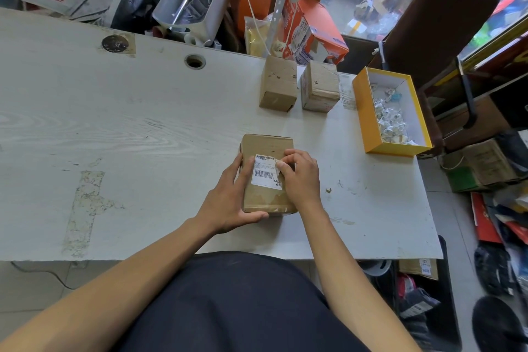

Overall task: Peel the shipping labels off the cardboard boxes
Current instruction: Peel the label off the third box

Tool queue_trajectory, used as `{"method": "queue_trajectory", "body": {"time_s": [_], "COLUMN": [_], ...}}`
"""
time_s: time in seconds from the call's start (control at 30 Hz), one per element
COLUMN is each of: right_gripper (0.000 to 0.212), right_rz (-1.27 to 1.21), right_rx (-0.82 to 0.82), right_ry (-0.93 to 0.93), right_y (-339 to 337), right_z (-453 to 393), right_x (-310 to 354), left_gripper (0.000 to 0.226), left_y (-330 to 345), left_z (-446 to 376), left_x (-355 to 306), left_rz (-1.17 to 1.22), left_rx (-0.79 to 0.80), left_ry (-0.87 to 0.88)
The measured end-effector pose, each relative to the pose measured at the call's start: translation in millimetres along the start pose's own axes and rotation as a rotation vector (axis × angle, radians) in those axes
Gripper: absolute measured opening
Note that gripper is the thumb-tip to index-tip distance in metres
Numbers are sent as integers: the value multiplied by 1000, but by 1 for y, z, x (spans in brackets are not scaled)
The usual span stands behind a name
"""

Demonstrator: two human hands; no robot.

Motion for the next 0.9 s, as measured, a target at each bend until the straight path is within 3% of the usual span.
{"method": "queue_trajectory", "body": {"time_s": [0.9], "right_gripper": [18], "right_rz": [-26], "right_rx": [1], "right_ry": [8], "right_y": [-4], "right_z": [0], "right_x": [1], "left_gripper": [127], "left_y": [0], "left_z": [1], "left_x": [0], "left_rz": [-6], "left_rx": [11], "left_ry": [-6]}}
Point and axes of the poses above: each hand's wrist, its own z-axis away from the middle knuckle, its own y-axis out of the palm, x = y × z, the point moved 4 cm from there along -z, towards the middle knuckle, and after that the axes turned 2 degrees about -y, right-handed, at the moved point
